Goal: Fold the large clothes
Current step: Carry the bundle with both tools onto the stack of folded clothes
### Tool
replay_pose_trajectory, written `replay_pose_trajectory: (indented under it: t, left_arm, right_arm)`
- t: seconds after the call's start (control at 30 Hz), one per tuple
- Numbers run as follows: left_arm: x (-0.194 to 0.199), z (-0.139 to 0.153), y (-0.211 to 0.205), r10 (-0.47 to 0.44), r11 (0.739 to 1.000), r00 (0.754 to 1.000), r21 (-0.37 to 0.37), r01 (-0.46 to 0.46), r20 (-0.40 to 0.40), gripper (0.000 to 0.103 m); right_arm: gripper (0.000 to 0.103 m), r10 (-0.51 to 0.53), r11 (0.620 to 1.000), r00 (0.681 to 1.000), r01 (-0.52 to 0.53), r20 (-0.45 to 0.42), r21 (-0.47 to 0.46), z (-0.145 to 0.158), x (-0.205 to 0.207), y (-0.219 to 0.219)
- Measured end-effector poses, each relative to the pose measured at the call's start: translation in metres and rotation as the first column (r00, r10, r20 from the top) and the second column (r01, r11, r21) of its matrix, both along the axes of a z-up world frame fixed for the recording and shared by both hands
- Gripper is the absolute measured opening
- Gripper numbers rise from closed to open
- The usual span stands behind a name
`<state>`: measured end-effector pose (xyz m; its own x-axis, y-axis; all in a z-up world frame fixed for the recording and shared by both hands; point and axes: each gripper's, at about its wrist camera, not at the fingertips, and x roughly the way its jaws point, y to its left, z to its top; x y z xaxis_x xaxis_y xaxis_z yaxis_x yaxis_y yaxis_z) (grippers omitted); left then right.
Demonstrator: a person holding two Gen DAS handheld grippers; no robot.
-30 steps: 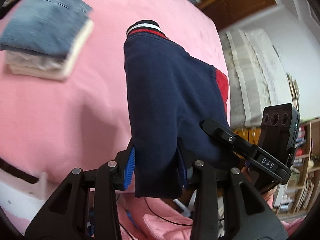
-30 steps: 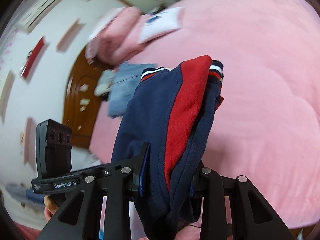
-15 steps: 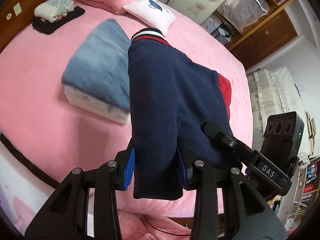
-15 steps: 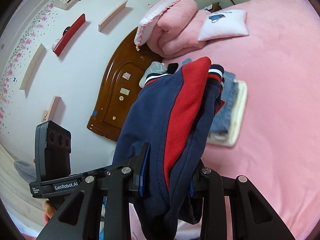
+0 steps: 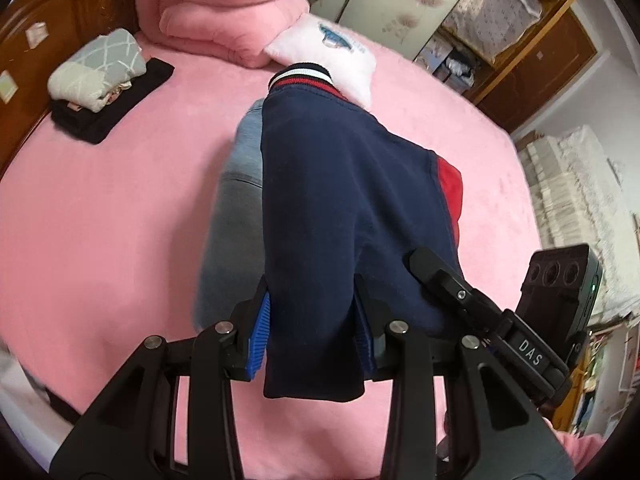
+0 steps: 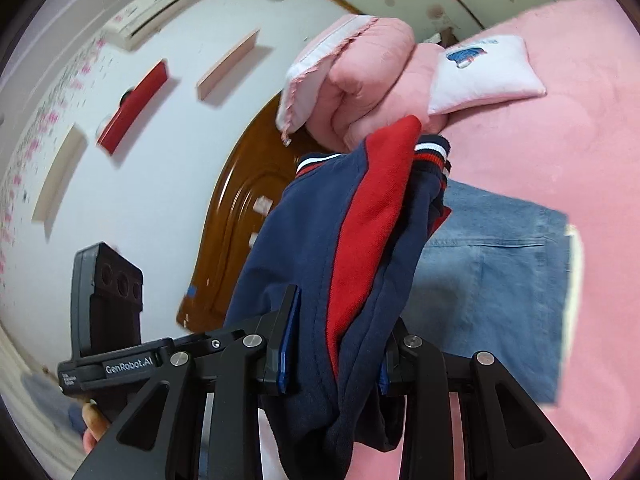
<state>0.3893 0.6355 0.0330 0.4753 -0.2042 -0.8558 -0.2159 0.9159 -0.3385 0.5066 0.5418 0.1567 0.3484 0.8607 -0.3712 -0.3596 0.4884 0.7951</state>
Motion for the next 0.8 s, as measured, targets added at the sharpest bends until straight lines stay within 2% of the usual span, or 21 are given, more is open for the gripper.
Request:
replay_pose_trajectory:
  t: [0.07,0.13,0.2,0.23,0.3,0.4,0.53,0.57,0.7,0.77,0.8]
  left_arm:
    - [0.030,-0.042,0.016,-0.015,0.999,0.998,0.030,0.016,-0.055,0.033]
    - [0.048,-0.078,0.030,-0.020,0.998,0.992,0.061,0.028,-0.126,0.033]
    - [0.053,-0.111,0.036,-0.015,0.998,0.981,0.053,0.026,-0.195,0.033]
    - [0.053,-0.120,0.040,-0.017,0.998,0.981,0.050,0.027,-0.195,0.033]
    - [0.048,-0.127,0.048,-0.033,0.998,0.989,0.048,0.040,-0.146,0.034]
    - [0.038,-0.134,0.055,-0.053,0.998,0.994,0.016,0.054,-0.093,0.036]
    - [0.020,-0.149,0.068,0.013,0.993,1.000,-0.118,-0.016,-0.028,0.039]
    - [0.015,-0.147,0.066,0.025,0.992,1.000,-0.122,-0.026,-0.010,0.039]
    - [-0.008,-0.141,0.052,0.109,0.993,0.991,-0.045,-0.105,0.082,0.043]
    - [-0.025,-0.132,0.040,0.176,0.984,0.975,-0.003,-0.178,0.136,0.044]
    - [-0.038,-0.126,0.032,0.224,0.973,0.959,0.018,-0.230,0.173,0.044]
  right_arm:
    - [0.030,-0.051,0.999,0.999,0.051,0.007,-0.011,-0.026,0.016,0.027]
    - [0.030,-0.056,0.995,0.998,0.055,-0.007,-0.084,-0.054,0.029,0.060]
    - [0.030,-0.044,0.991,0.995,0.033,-0.085,-0.130,-0.086,0.035,0.074]
    - [0.030,-0.039,0.989,0.991,0.020,-0.126,-0.146,-0.099,0.037,0.082]
    - [0.031,-0.022,0.986,0.996,0.008,-0.084,-0.164,-0.108,0.033,0.093]
    - [0.036,0.020,0.978,1.000,-0.023,-0.015,-0.209,-0.104,0.027,0.105]
    - [0.063,0.043,0.963,0.999,-0.045,-0.016,-0.264,-0.104,0.032,0.108]
    - [0.064,0.049,0.962,0.999,-0.053,-0.022,-0.268,-0.102,0.034,0.109]
    - [0.065,0.048,0.952,0.998,-0.059,-0.044,-0.300,-0.102,0.054,0.110]
    - [0.068,0.028,0.942,0.999,-0.041,-0.042,-0.334,-0.100,0.056,0.097]
    - [0.069,0.011,0.936,0.999,-0.027,-0.047,-0.351,-0.098,0.056,0.093]
